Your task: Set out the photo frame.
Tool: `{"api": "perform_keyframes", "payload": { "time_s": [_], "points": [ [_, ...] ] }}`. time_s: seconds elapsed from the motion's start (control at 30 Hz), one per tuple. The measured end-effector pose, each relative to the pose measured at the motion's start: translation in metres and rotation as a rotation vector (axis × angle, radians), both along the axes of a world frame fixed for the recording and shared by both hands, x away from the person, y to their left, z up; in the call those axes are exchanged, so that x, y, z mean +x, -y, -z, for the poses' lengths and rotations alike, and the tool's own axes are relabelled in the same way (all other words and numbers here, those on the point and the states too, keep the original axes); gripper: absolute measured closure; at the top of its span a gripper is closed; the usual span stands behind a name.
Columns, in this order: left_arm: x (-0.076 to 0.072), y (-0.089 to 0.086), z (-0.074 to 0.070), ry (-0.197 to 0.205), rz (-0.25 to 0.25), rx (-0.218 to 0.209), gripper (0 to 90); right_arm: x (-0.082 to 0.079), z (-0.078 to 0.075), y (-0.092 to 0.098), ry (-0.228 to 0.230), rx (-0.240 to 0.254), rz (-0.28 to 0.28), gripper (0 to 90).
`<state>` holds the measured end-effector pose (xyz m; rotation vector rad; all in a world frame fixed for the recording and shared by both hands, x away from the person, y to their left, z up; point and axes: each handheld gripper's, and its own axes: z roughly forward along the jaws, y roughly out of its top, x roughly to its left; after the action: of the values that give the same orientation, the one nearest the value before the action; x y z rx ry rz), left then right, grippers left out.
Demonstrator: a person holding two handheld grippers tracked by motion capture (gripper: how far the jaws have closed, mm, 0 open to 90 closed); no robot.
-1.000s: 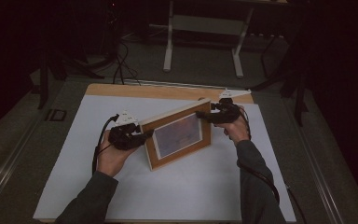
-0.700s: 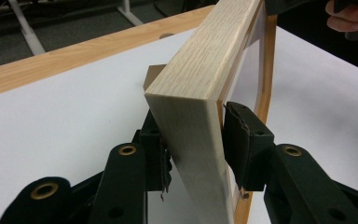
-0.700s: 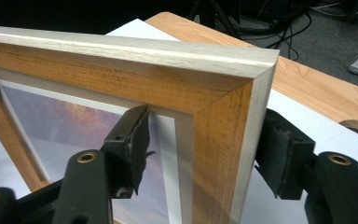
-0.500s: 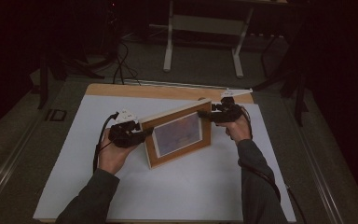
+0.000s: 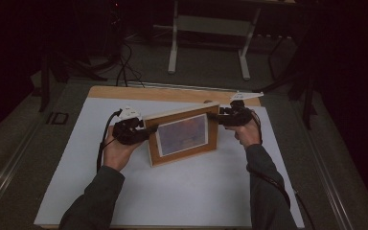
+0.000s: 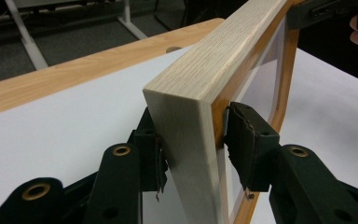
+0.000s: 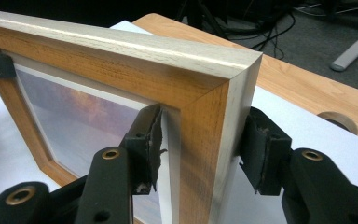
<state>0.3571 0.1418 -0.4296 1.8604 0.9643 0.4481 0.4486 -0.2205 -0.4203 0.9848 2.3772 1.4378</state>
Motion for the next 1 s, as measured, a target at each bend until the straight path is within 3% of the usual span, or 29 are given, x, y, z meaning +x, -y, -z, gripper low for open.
{"api": "perform_keyframes", "payload": {
  "time_s": [0.2, 0.57, 1.0],
  "points": [
    [0.009, 0.000, 0.002, 0.030, 0.009, 0.005, 57.8, -0.001, 0.001, -0.001, 0.013, 0.004, 0.037, 51.6],
    [0.026, -0.002, 0.003, 0.033, 0.013, -0.018, 55.1, -0.002, 0.004, 0.002, 0.009, 0.058, 0.094, 52.6],
    [0.048, -0.006, 0.007, -0.003, 0.071, -0.100, 54.0, -0.005, 0.005, 0.009, -0.028, 0.067, 0.115, 57.9]
  ]
}}
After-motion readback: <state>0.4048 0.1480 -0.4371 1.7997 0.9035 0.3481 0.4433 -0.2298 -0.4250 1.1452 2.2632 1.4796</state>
